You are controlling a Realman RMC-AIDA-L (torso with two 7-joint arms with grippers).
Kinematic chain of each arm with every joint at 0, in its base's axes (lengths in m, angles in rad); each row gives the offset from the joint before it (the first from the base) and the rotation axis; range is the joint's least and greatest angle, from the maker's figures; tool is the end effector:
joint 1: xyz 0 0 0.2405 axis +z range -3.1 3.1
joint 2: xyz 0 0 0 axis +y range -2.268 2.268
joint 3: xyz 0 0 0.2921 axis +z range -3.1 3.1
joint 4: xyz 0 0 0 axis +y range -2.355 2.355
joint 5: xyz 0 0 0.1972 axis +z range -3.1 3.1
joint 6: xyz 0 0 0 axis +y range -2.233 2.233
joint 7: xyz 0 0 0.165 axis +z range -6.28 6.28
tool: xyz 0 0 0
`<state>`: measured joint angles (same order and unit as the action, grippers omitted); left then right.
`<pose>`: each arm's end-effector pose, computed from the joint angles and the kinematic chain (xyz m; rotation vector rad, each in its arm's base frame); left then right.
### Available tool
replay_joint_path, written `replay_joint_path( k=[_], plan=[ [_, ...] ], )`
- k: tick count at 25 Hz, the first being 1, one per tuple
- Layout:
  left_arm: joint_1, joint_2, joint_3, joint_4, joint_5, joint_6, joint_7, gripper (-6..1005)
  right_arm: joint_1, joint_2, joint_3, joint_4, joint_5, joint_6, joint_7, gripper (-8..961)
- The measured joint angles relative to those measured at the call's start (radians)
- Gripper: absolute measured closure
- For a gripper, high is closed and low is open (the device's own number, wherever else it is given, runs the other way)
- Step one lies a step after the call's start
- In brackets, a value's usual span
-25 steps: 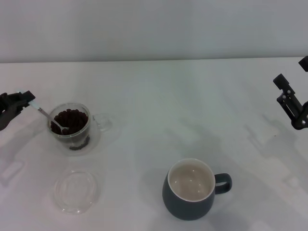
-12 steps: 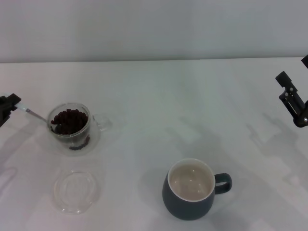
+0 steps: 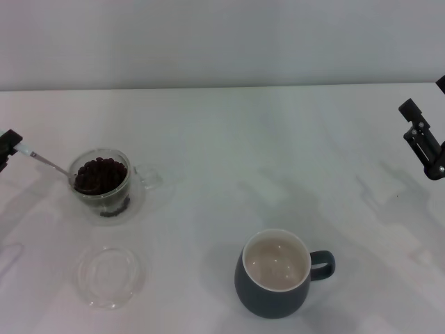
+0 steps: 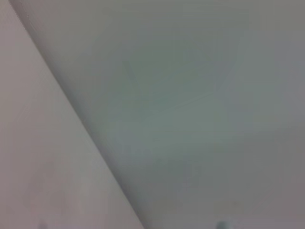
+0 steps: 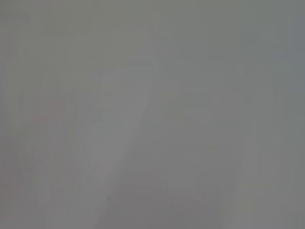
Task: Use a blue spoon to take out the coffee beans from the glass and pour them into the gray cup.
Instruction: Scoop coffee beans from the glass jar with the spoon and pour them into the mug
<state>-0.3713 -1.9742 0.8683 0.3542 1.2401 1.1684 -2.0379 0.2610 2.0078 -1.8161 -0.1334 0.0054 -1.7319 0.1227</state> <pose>-0.3668 0.3546 0.0168 -1.5321 -1.8158 -1.3023 0.3208 0.2708 0.0147 -1.7412 -0.0157 0.9318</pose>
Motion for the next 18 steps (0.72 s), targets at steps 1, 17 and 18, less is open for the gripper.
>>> replay_joint_path(
  k=[1, 17, 18],
  plan=[
    [-0.002, 0.0, -0.001, 0.001, 0.0, 0.005, 0.0, 874, 0.0, 0.0, 0.001, 0.0, 0.001, 0.0, 0.0, 374],
    [-0.128, -0.007, 0.034, -0.009, 0.052, 0.045, -0.021, 873, 0.0, 0.003, 0.029, 0.0, 0.016, 0.012, 0.002, 373],
    [-0.139, -0.01, 0.037, -0.01, 0.064, 0.045, -0.028, 873, 0.0, 0.003, 0.029, 0.0, 0.017, 0.012, 0.002, 373]
  ],
)
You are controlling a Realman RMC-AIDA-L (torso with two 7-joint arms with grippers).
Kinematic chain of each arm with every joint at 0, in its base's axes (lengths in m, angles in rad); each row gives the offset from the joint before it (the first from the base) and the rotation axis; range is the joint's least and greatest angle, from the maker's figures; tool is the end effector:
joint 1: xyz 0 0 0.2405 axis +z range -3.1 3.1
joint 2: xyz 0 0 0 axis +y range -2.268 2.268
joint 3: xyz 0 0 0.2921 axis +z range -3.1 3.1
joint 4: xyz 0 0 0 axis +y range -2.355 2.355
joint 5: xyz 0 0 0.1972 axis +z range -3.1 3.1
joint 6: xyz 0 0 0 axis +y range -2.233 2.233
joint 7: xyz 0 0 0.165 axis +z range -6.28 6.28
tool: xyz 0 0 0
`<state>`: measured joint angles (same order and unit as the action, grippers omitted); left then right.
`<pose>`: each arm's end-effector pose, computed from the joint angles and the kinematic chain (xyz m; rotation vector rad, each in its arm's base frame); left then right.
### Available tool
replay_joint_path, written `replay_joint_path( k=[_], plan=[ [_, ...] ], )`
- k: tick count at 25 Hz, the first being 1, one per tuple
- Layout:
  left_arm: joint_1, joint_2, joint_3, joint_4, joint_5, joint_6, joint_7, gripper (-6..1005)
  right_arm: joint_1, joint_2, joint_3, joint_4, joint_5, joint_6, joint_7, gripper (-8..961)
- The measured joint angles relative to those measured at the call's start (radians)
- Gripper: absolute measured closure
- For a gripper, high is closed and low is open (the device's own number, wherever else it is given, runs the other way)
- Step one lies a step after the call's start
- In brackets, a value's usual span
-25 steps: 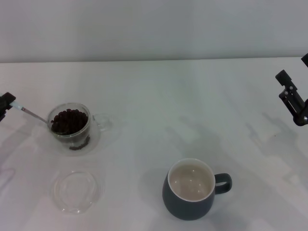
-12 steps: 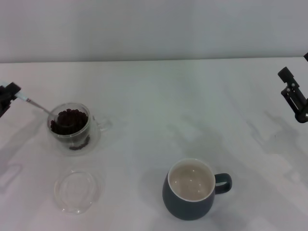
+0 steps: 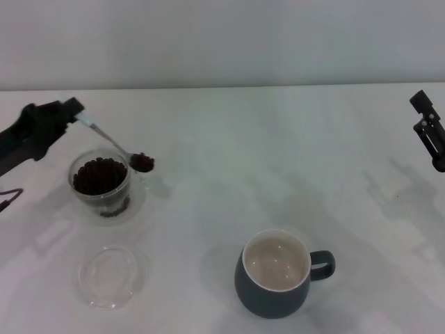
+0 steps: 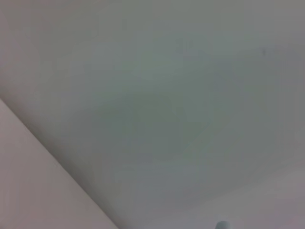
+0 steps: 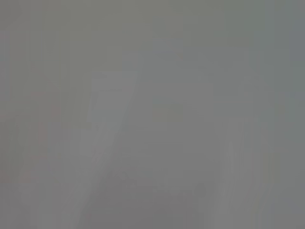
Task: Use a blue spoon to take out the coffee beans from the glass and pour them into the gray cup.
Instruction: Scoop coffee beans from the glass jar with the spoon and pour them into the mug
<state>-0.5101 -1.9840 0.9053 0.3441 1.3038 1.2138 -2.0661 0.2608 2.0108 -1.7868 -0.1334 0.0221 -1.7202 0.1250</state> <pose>-0.3073 0.3895 -0.0047 -1.7895 -1.8072 -1.3057 0.3244 0.2740 0.0198 -1.6998 0.0045 0.9164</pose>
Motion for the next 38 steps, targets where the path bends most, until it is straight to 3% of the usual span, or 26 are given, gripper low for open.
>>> replay_joint_path(
  k=[5, 15, 29, 38],
  plan=[
    [-0.051, -0.013, 0.005, -0.001, 0.055, 0.0, -0.028, 873, 0.0, 0.0, 0.0, 0.005, 0.018, 0.008, 0.0, 373],
    [-0.131, -0.044, 0.095, 0.001, 0.065, 0.028, -0.047, 874, 0.0, 0.0, 0.0, 0.001, 0.052, 0.039, 0.001, 373],
    [-0.137, -0.075, 0.202, 0.007, 0.077, 0.11, -0.04, 874, -0.009, -0.001, 0.0, 0.013, 0.088, 0.073, 0.008, 374],
    [-0.147, -0.081, 0.288, 0.012, 0.079, 0.115, -0.007, 874, -0.015, 0.0, -0.01, 0.023, 0.08, 0.073, 0.037, 373]
  ],
)
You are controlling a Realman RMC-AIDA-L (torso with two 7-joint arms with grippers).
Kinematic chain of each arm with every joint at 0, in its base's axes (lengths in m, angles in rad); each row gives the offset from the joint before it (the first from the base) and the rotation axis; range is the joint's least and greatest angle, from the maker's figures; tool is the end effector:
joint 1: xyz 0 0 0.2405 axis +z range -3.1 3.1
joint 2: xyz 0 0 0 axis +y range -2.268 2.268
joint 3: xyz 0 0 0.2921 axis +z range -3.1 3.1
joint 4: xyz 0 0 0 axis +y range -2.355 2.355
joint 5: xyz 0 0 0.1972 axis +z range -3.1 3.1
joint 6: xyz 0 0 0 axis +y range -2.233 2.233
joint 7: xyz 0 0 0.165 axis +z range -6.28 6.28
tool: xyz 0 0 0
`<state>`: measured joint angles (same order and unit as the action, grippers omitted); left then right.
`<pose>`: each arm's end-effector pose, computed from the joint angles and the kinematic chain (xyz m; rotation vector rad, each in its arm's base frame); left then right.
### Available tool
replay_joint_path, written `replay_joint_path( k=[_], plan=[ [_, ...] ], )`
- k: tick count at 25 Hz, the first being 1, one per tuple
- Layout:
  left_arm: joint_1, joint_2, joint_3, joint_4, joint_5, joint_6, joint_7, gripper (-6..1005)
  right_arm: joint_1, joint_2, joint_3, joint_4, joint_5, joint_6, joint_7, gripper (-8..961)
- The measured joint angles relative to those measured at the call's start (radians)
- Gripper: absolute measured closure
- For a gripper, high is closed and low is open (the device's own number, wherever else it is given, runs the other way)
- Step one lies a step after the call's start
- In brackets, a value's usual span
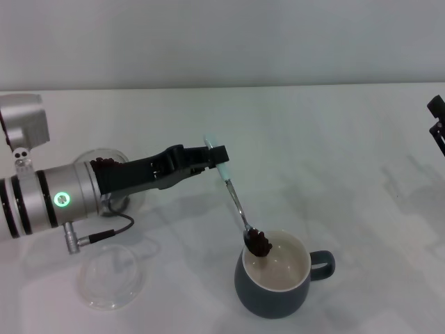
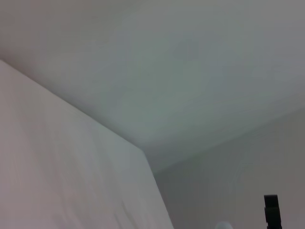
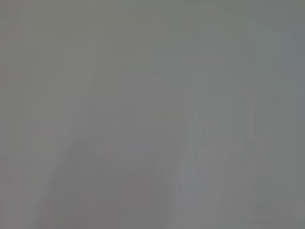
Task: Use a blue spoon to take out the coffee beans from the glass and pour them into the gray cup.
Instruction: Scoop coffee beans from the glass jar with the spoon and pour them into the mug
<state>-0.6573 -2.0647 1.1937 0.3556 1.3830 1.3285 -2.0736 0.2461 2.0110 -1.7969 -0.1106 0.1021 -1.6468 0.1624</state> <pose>-0.2133 0.3675 -0.0913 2.3255 1.7260 1.0248 0.3469 0.2749 0.0232 -1.6617 0.1352 0.8425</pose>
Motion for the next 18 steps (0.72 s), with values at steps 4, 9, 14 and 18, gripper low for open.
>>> replay_joint_path(
  k=[4, 9, 14, 18],
  plan=[
    [-0.012, -0.002, 0.008, 0.003, 0.011, -0.008, 0.026, 874, -0.001, 0.0, -0.006, 0.004, 0.0, 0.0, 0.008, 374],
    [-0.046, -0.002, 0.009, 0.039, 0.05, -0.024, 0.055, 874, -0.001, 0.001, -0.013, 0.005, -0.001, 0.002, 0.009, 376],
    [-0.114, -0.002, 0.009, 0.05, 0.108, -0.056, 0.059, 873, 0.004, 0.002, -0.013, 0.005, -0.001, 0.002, 0.009, 378],
    [-0.151, -0.008, 0.014, 0.051, 0.149, -0.072, 0.065, 874, 0.004, 0.002, -0.014, 0.003, -0.001, 0.002, 0.013, 379]
  ],
)
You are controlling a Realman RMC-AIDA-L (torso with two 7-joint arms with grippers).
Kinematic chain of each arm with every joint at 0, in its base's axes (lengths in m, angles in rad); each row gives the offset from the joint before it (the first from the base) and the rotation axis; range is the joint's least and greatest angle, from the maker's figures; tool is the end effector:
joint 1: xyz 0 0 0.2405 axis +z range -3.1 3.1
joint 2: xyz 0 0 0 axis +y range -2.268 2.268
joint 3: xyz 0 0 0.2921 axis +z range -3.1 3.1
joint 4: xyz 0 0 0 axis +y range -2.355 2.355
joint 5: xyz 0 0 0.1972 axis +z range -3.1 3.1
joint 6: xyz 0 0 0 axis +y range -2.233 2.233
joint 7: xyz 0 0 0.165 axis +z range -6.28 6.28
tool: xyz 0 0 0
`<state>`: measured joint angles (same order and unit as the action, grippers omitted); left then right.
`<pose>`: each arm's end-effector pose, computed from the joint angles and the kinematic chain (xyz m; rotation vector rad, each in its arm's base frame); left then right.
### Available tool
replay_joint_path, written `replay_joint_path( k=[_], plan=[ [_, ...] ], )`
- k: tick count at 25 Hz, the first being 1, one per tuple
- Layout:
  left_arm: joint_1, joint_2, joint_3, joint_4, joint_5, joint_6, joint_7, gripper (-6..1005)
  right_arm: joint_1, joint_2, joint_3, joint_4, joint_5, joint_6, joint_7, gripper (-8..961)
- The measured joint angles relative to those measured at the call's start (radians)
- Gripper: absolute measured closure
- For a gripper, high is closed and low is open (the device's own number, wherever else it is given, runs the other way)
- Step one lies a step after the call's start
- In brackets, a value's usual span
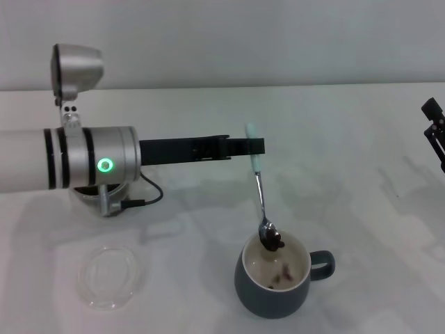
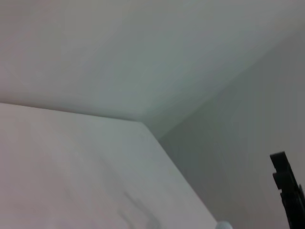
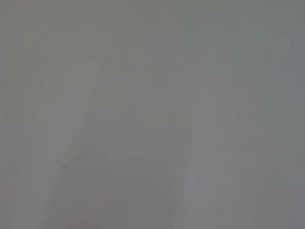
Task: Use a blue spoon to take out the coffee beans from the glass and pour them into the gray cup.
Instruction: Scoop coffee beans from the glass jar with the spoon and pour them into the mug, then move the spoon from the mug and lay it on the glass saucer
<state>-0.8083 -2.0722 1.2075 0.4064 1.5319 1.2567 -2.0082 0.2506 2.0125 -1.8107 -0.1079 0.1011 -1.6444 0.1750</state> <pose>-0.1667 0.3956 -0.1045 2.6474 1.4141 0.8231 0.3452 0.2756 0.0199 -1.6792 0.1450 0.8547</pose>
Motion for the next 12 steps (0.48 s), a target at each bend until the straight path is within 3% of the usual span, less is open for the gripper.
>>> replay_joint_path(
  k=[12],
  plan=[
    [-0.071, -0.004, 0.136, 0.087, 0.015, -0.063, 0.054, 874, -0.002, 0.0, 0.001, 0.0, 0.003, 0.013, 0.01, 379]
  ],
)
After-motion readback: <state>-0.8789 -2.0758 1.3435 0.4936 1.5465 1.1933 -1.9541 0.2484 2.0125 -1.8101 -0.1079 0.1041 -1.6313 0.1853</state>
